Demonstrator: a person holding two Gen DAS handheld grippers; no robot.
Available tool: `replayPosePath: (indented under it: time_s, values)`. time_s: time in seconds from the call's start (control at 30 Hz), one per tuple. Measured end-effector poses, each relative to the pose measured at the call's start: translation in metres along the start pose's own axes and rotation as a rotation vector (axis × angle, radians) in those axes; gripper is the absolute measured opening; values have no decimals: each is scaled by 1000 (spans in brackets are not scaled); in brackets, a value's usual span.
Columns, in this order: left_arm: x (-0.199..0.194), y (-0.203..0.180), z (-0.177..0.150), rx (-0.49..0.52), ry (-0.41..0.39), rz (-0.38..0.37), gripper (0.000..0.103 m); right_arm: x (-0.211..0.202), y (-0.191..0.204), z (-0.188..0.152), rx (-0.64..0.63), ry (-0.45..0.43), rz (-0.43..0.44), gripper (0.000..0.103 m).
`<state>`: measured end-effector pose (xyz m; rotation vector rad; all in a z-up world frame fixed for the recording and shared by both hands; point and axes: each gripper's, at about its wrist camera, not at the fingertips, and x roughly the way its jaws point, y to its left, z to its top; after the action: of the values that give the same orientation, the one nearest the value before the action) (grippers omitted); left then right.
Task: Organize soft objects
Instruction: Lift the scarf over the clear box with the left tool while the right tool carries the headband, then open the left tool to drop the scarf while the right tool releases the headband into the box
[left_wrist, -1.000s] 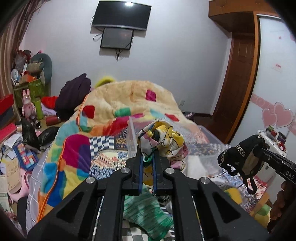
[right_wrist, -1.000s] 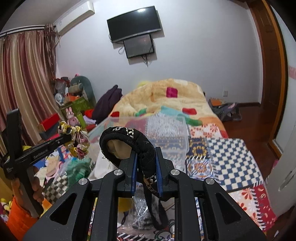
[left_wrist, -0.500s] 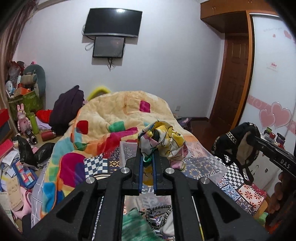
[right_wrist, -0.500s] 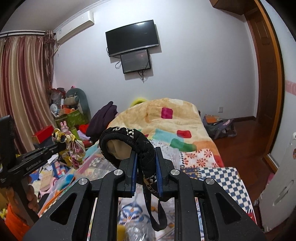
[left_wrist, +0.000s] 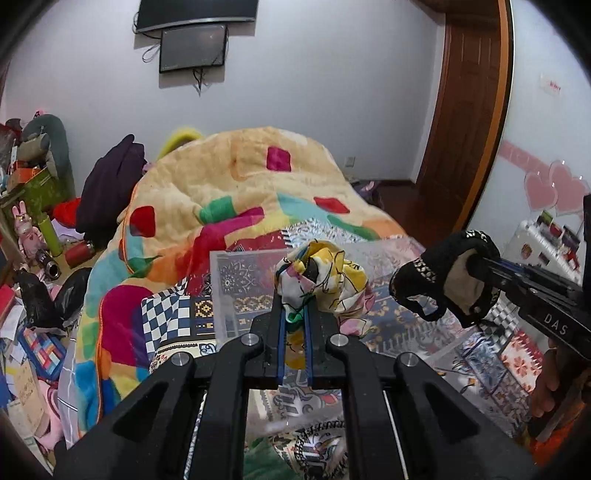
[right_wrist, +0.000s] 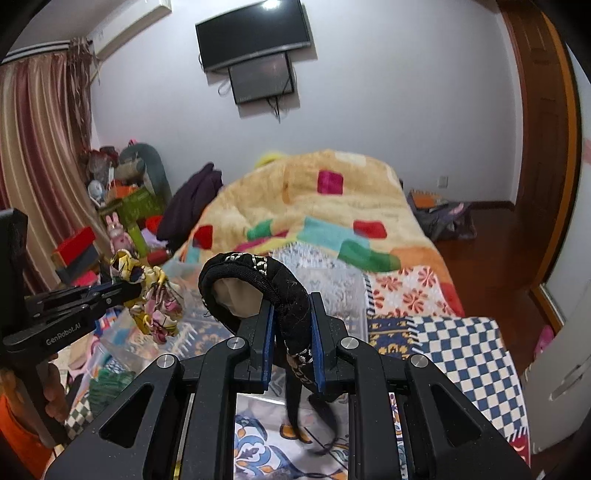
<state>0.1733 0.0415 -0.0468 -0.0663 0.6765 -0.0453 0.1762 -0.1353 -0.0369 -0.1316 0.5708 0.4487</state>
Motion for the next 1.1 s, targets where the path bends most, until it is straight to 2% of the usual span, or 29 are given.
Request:
replayPosePath:
  time_s: [0.33, 0.5, 0.63, 0.73, 0.9, 1.0, 1.07, 1.1]
  values:
    - [34, -9, -8, 55, 130, -6, 7, 31, 13, -2, -67, 136, 18, 16]
    - [37, -8, -11, 52, 150, -3, 10, 38, 16, -5, -77, 177, 49, 19]
    - [32, -7, -12, 48, 150, -16, 16, 37, 16, -7, -88, 193, 57, 20]
    - [24, -6, -12, 36, 141, -33, 26, 33, 15, -5, -88, 194, 70, 21]
    - [-1, -3, -10, 16, 86, -47, 34, 21, 22, -7, -113, 164, 74, 25]
    - [-17, -3, -10, 15, 51, -49, 43, 11, 23, -5, -118, 131, 85, 29]
    - [-29, -2, -10, 14, 24, -42, 56, 2, 24, -3, -119, 103, 88, 41]
    - [-36, -2, -11, 13, 7, -35, 59, -3, 24, -3, -119, 87, 90, 45]
